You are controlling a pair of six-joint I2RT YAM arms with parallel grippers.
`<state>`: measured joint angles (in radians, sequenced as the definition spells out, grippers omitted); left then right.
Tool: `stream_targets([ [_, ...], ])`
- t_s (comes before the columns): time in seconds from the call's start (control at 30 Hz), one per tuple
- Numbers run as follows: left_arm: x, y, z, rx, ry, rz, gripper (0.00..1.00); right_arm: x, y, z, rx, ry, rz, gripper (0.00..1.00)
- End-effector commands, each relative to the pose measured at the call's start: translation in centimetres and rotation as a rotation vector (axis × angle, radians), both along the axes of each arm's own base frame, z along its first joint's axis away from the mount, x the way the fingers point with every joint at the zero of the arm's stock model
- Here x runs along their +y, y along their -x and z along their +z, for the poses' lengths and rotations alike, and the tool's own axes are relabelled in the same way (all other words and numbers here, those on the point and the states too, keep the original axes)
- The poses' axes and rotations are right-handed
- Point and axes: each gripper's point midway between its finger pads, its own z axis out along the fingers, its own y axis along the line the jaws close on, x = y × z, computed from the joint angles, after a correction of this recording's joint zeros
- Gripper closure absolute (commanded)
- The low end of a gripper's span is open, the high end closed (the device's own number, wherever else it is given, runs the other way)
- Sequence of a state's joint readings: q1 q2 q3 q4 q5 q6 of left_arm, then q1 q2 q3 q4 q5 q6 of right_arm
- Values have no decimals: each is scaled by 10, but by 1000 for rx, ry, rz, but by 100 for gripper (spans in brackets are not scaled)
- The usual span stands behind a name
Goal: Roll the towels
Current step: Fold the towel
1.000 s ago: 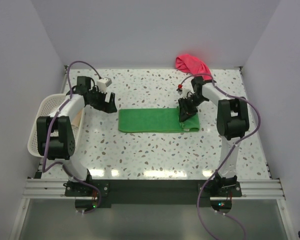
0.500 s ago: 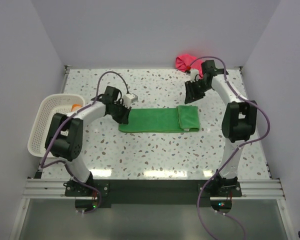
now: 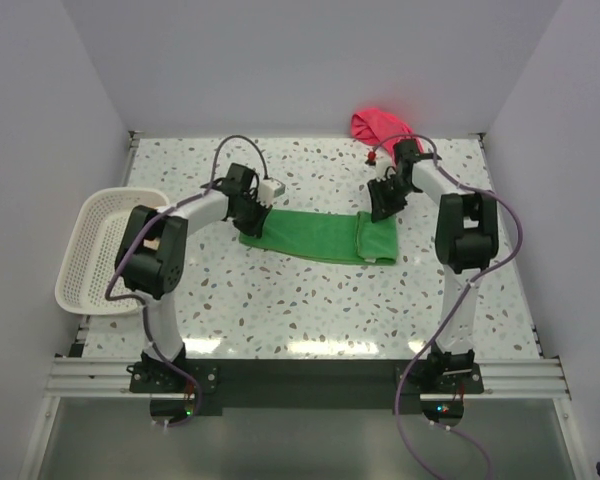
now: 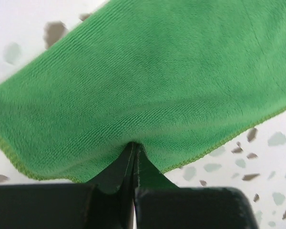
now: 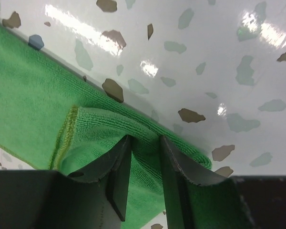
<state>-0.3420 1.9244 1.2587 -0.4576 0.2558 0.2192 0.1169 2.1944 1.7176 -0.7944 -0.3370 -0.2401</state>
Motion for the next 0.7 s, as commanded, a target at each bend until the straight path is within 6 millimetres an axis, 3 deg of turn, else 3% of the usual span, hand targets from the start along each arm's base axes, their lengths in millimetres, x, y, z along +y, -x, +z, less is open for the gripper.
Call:
stream_targets([
  [0.0,30,-49,-16,-39,-62,91,100,-5,20,-3,27,30,17,66],
  [0.07,45,-64,-25,-20,-69,113,100,-3,38,-3,64,14,20,66],
  [0.13,45,-92,-10,-72,-47,98,100,8,53,-2,101,-39,38,65],
  [0.17,42,-100,-14,-72,-39,85,100,16,73,-6,148,-58,60,65],
  [0.23,29,-120,3,-120,10,28,99,39,94,2,176,-155,118,64],
  [0.27,24,-125,0,-115,24,12,94,53,115,-2,219,-179,156,62],
  [0.3,17,-136,14,-146,52,-4,84,63,125,3,229,-209,183,61],
  [0.37,6,-140,30,-164,111,-36,73,86,147,11,280,-299,241,56],
  [0.43,1,-140,44,-183,143,-37,61,94,152,21,299,-359,249,53],
  [0.47,1,-139,62,-217,152,-32,57,93,150,26,297,-357,246,53],
  [0.5,2,-132,63,-214,156,-27,51,91,148,30,292,-358,244,53],
  [0.53,5,-129,68,-222,154,-7,51,90,145,39,269,-361,248,52],
  [0.57,6,-125,88,-257,162,0,50,84,140,43,249,-362,233,52],
  [0.67,15,-104,86,-237,147,48,49,73,131,52,188,-327,219,51],
])
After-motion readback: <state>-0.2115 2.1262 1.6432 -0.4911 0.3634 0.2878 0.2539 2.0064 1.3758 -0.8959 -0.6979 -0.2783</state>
